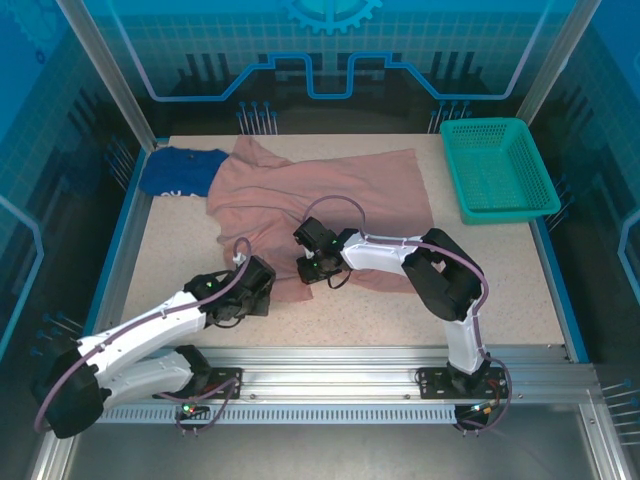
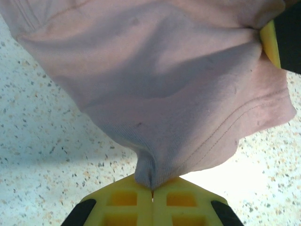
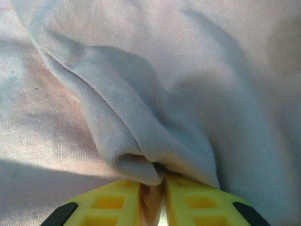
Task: Fold the inside-out t-shirt
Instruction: Turn over the T-shirt at the center of the table.
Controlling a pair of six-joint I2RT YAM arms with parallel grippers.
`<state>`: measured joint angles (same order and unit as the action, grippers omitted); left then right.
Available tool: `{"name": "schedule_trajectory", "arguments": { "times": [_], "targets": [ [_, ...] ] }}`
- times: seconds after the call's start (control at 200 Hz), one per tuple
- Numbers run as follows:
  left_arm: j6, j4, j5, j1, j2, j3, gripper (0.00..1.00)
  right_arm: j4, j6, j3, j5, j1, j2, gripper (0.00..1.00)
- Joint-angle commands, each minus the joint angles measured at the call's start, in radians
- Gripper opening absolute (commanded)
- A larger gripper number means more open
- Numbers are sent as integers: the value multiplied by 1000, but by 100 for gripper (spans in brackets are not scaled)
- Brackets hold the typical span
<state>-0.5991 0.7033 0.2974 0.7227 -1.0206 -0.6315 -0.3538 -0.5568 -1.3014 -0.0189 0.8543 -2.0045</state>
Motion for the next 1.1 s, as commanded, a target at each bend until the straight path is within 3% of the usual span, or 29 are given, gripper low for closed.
{"name": "schedule_trajectory", "arguments": {
  "times": [0.0, 0.285, 0.565, 0.82, 1.095],
  "targets": [
    [8, 61, -111, -8, 12, -42, 0, -73, 17, 10, 35, 0, 18, 24],
    [-43, -52, -406, -59, -10, -15, 0, -3, 76, 93, 82, -1, 207, 39],
    [-38, 10, -267, -85, -51, 0, 1, 21, 67, 163, 70, 0, 251, 41],
    [-60, -228, -388, -139, -147, 52, 18, -9, 78, 143, 46, 12, 239, 40],
    [-47, -267, -380, -178, -157, 56, 37, -19, 83, 138, 37, 18, 231, 40]
  ]
}}
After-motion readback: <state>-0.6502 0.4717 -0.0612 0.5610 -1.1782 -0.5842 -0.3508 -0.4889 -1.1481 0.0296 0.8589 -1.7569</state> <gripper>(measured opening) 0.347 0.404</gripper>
